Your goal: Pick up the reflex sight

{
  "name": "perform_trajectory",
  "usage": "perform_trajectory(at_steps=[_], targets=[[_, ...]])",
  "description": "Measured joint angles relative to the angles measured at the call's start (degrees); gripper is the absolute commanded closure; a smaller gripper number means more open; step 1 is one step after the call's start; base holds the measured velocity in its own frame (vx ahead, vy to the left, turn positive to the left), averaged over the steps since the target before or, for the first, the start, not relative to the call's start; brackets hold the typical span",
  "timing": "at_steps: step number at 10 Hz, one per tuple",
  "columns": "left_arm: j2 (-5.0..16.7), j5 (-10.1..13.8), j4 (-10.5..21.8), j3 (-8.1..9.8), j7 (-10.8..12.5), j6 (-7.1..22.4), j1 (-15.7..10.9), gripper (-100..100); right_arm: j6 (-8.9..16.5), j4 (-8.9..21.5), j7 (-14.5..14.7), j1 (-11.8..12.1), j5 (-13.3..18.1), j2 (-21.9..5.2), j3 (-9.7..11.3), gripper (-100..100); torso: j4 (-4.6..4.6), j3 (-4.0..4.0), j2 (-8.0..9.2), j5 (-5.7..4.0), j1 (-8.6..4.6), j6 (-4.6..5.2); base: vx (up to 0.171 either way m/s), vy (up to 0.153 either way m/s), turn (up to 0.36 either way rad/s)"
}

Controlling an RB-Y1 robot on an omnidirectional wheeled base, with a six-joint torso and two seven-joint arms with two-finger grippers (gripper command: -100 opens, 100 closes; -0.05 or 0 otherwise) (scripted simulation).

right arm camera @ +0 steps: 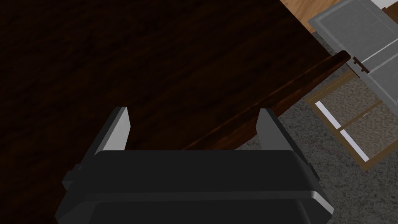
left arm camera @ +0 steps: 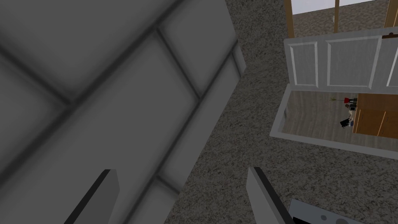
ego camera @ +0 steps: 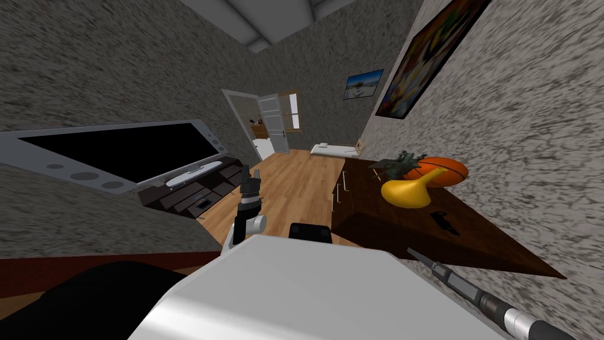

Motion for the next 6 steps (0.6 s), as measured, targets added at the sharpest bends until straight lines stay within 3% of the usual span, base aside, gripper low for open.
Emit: perform_trajectory(at_steps=[1,4,6], targets=[[0.0,0.0,0.0,0.0,0.0,0.0,0.0,0,0.2,0.7,-1.1,0.9,1.4,-1.4,-0.2,-100,-0.01,-0.02,-0.04,0.01,-0.01,-0.03,0.029,0.02,0.076],[0.0,0.0,0.0,0.0,0.0,0.0,0.0,0,-1.5,6.9,-2.3,1.3,3.7,-4.2,-0.7,-100,-0.01,-0.03,-0.04,-0.03,-0.1,0.0,0.032,0.011,0.123],[0.0,0.0,0.0,0.0,0.0,0.0,0.0,0,-1.7,10.4,-3.6,3.4,6.4,-6.5,-1.3,-100,-0.03,-0.07,-0.13,-0.03,-0.16,-0.03,0.05,-0.009,0.145]])
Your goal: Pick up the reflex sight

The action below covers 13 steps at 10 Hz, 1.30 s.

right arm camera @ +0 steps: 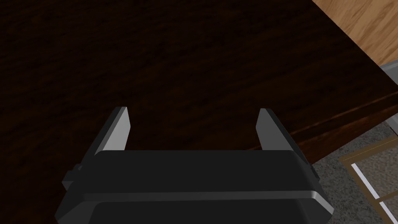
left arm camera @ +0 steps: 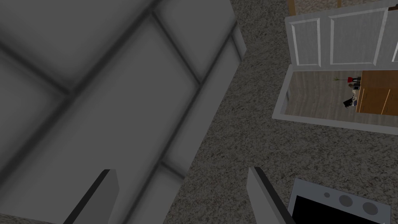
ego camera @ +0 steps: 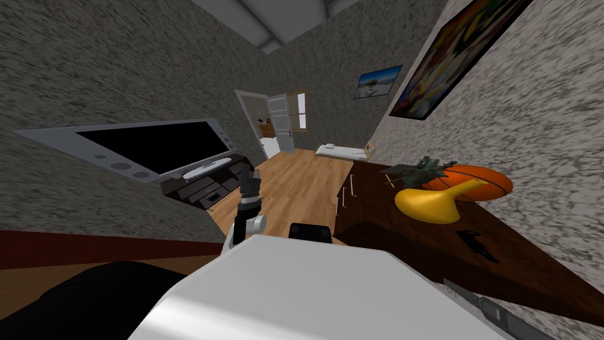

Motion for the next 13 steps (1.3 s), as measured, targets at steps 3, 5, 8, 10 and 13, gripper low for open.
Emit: perform_trajectory(at_steps=[3,5,8,10,13], targets=[[0.0,0.0,0.0,0.0,0.0,0.0,0.0,0,-0.4,3.4,-2.3,1.6,2.1,-3.5,-0.8,-100,0.02,0.03,0.06,-0.03,-0.03,0.04,0.033,-0.016,0.114],[0.0,0.0,0.0,0.01,0.0,0.0,0.0,0,-1.5,6.9,-2.7,2.0,3.4,-5.6,-1.2,-100,0.02,0.04,0.07,-0.02,-0.03,0.04,0.031,-0.02,0.13],[0.0,0.0,0.0,0.01,0.0,0.0,0.0,0,-1.6,10.4,-5.2,4.6,6.2,-10.2,-2.3,-100,-0.03,-0.09,-0.15,-0.03,-0.11,-0.01,0.076,-0.042,0.21],[0.0,0.0,0.0,0.01,0.0,0.0,0.0,0,-1.3,12.4,-6.9,5.8,8.1,-12.9,-2.6,-100,-0.04,-0.11,-0.19,-0.06,-0.17,0.0,0.088,-0.061,0.184],[0.0,0.0,0.0,0.01,0.0,0.0,0.0,0,-1.9,15.1,-7.4,6.3,9.2,-15.2,-3.2,-100,-0.02,-0.08,-0.14,-0.04,-0.09,0.02,0.056,-0.036,0.058]])
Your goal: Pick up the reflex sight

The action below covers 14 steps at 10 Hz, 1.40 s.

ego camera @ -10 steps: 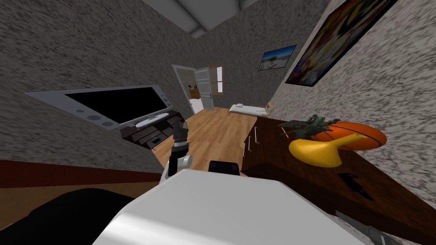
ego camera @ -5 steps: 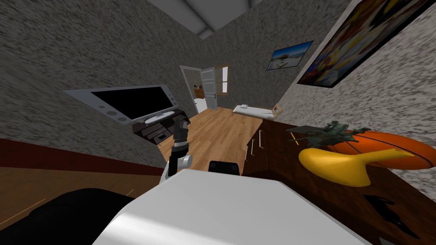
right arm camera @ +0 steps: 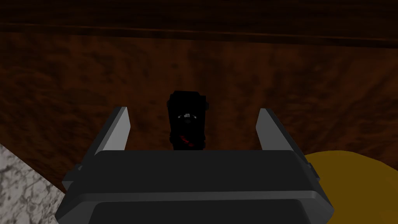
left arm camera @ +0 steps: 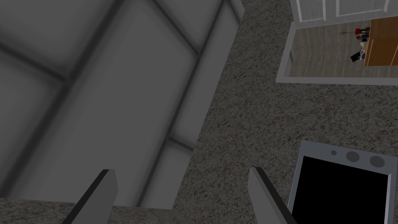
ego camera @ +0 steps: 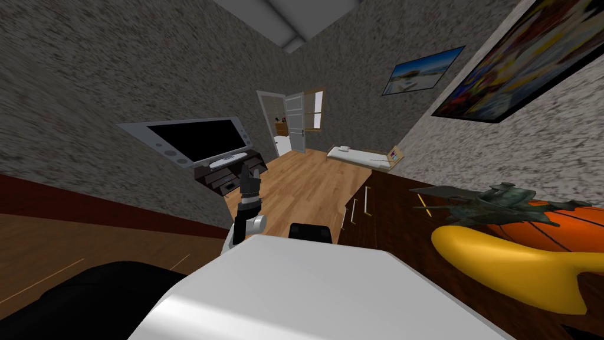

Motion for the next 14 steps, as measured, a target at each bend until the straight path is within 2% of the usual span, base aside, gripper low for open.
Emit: perform_trajectory(at_steps=[1,2,4,5,6,10,11,12,13,14], targets=[[0.0,0.0,0.0,0.0,0.0,0.0,0.0,0,0.0,0.1,-0.1,0.0,0.1,-0.1,0.0,0,0.02,0.06,0.11,0.01,0.08,0.05,0.007,-0.005,-0.003],[0.0,0.0,0.0,0.0,0.0,0.0,0.0,0,0.0,0.1,-0.1,0.0,0.1,-0.1,0.0,-100,0.05,0.13,0.23,0.03,0.15,0.06,0.022,-0.025,0.071],[0.0,0.0,0.0,0.0,0.0,0.0,0.0,0,1.0,0.4,1.3,-0.4,-0.2,1.6,1.2,-100,0.05,0.12,0.21,0.01,0.08,0.06,0.034,-0.029,0.04],[0.0,0.0,0.0,0.0,0.0,0.0,0.0,0,1.2,1.6,2.0,-1.8,-0.3,2.1,2.4,-100,0.05,0.12,0.21,0.0,0.08,0.05,0.012,-0.011,0.006],[0.0,0.0,0.0,0.0,0.0,0.0,0.0,0,1.2,1.8,2.2,-2.0,-0.3,2.1,2.5,100,0.06,0.15,0.26,0.03,0.14,0.06,0.0,0.0,0.0],[0.0,0.0,0.0,0.0,0.0,0.0,0.0,0,1.2,1.8,2.2,-1.9,-0.2,2.1,2.5,100,0.14,0.23,0.35,-0.17,-0.01,0.04,0.0,-0.002,-0.001],[0.0,0.0,0.0,0.0,0.0,0.0,0.0,0,1.2,1.8,2.2,-1.9,-0.2,2.1,2.5,0,0.14,0.24,0.36,-0.18,-0.03,0.04,0.0,0.0,0.0],[0.0,0.0,0.0,0.0,0.0,0.0,0.0,0,1.2,1.8,2.2,-1.9,-0.2,2.1,2.5,100,0.14,0.24,0.36,-0.18,-0.03,0.04,-0.032,0.028,-0.089],[0.0,0.0,0.0,0.0,0.0,0.0,0.0,0,0.9,0.7,1.4,-0.7,-0.2,1.2,1.3,100,0.15,0.28,0.45,-0.12,0.09,0.07,-0.021,0.017,-0.023],[0.0,0.0,0.0,-0.01,0.0,0.0,0.0,0,0.8,0.6,1.2,-0.5,-0.2,1.1,1.1,0,0.16,0.29,0.45,-0.16,0.06,0.07,0.0,0.0,0.0]])
